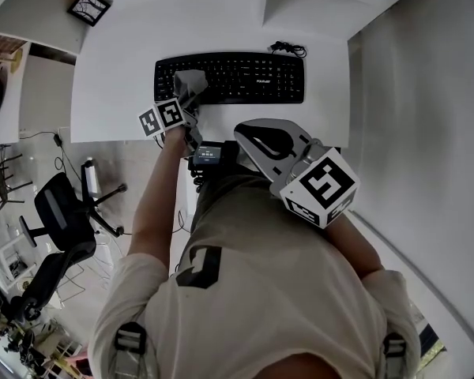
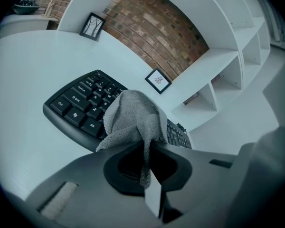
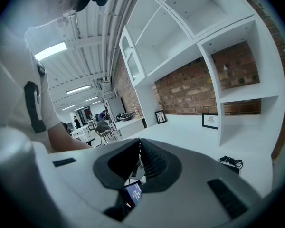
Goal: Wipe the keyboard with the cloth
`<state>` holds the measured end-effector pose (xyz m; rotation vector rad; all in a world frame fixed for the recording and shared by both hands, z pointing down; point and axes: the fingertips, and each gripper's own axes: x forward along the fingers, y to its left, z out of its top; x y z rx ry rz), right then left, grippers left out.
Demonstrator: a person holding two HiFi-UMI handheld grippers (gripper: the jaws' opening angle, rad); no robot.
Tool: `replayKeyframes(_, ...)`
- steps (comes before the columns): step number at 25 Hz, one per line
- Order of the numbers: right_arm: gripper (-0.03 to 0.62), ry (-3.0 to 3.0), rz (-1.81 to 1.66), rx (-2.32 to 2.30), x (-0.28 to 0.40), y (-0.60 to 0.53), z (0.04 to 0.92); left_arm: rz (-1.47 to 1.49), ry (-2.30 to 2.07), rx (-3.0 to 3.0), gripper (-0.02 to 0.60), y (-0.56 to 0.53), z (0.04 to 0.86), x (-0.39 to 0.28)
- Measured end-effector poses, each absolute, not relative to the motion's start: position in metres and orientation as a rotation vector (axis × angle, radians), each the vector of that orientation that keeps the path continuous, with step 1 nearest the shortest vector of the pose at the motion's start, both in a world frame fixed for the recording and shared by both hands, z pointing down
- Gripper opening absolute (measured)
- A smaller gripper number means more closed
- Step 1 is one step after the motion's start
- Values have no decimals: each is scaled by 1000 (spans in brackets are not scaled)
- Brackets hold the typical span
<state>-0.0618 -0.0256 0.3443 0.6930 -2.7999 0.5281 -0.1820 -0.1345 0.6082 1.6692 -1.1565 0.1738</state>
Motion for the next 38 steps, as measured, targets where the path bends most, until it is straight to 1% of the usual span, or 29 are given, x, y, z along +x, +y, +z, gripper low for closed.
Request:
replayKeyframes(14,6,-2797,574,698,-55,-31,348,183,-1071,1689,9,-133,607,-147)
replayKeyframes(26,6,-2795,631,677,-47,-36,359,262,-1008,1725,9,-131,610,-113)
replayKeyframes(38,6,-2784,662,717,-26,-42,364,303,-888,1759,9,-128,610,-64)
